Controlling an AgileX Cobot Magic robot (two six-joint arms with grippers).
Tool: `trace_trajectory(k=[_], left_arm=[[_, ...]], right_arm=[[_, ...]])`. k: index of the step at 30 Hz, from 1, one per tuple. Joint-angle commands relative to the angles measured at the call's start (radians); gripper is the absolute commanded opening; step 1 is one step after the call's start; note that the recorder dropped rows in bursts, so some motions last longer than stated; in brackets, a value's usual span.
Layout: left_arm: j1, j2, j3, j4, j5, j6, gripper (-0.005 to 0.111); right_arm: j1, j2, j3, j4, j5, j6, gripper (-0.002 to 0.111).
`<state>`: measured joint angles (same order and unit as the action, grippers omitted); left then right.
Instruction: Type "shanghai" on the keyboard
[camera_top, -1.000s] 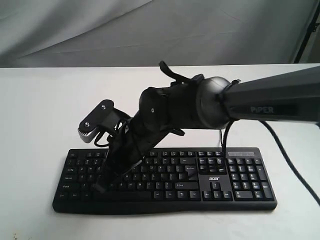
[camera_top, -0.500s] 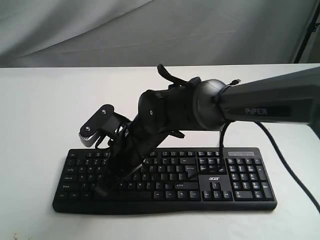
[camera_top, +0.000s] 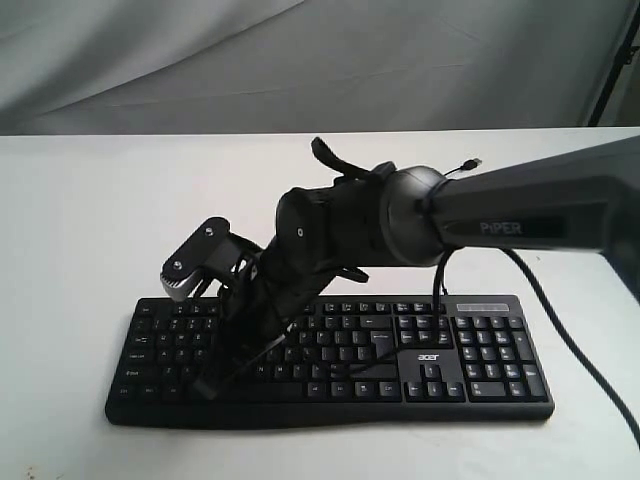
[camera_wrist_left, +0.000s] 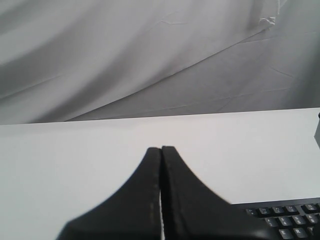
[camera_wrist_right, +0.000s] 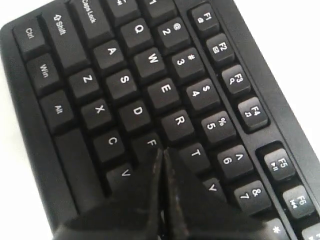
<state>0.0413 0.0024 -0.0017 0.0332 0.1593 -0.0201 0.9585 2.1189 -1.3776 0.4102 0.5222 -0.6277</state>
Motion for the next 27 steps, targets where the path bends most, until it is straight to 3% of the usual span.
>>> trace_trajectory(k=[1,10,15,27], left_arm=[[-0.006,-0.002,0.002,-0.002,-0.006,-0.003,0.000],[-0.006,-0.002,0.002,-0.002,-0.006,-0.003,0.000],[-0.006,-0.002,0.002,-0.002,-0.006,-0.003,0.000],[-0.006,-0.002,0.002,-0.002,-0.006,-0.003,0.000]], right_arm=[[-0.003,0.022,-0.004,0.000,-0.006,-0.002,0.000],[-0.006,-0.080,-0.004,-0.075,0.015,0.042,0.000],[-0.031,-0.102,0.085,-0.055,-0.036,0.039,0.000],[-0.031,-0.087,0.089,-0.008,-0.051,0.001,0.000]])
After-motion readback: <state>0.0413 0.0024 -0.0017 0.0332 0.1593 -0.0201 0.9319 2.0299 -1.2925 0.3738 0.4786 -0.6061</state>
